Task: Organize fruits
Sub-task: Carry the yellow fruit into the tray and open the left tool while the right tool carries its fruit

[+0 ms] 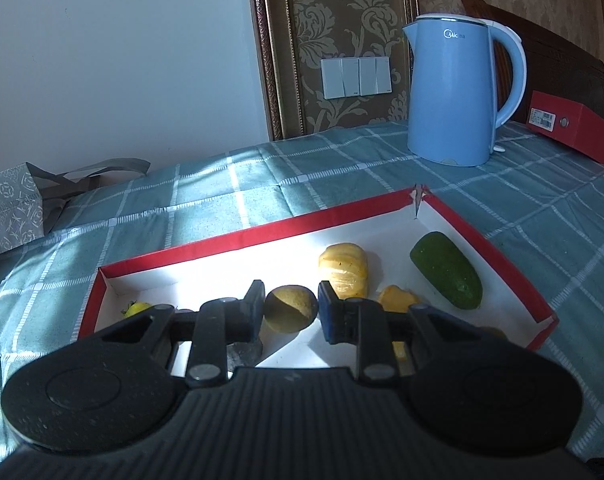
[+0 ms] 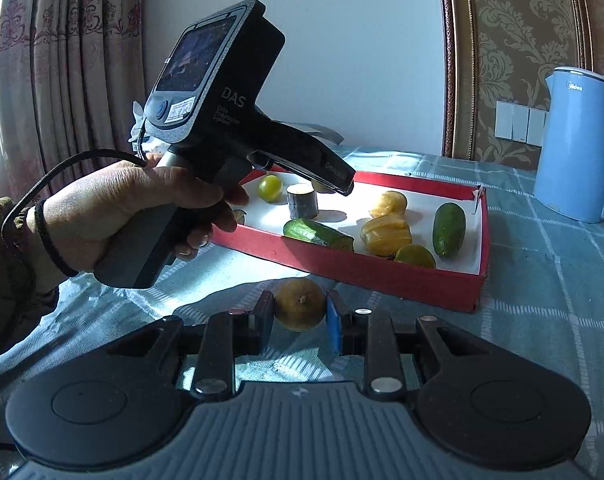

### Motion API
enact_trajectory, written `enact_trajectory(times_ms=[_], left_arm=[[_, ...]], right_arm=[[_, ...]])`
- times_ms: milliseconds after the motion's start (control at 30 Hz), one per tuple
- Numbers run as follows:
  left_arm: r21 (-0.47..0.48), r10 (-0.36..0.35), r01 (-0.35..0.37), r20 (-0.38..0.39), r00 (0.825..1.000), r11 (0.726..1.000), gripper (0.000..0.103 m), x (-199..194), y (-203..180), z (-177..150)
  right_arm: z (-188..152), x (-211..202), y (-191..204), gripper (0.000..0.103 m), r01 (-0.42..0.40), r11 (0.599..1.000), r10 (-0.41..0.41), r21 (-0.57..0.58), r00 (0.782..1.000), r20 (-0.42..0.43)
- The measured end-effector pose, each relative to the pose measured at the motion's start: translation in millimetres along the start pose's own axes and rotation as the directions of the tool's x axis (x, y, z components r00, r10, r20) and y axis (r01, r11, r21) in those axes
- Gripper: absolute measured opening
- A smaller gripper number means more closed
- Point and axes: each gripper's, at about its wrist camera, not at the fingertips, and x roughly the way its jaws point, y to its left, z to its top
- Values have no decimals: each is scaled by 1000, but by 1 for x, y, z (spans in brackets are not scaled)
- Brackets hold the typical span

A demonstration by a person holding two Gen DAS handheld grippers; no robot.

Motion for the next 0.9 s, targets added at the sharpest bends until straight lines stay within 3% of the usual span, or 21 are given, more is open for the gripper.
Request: enact_trajectory(times_ms=[467, 900], left_arm=[[-44, 61, -62, -44, 997, 997, 25, 28, -1, -2], [-60, 68, -71, -45, 997, 996, 26, 33, 0, 2]], right_arm=[[-2, -2, -2, 27, 9, 1000, -9, 12, 1000, 1], [-1, -1, -2, 27, 23, 1000, -23, 18, 1000, -4]])
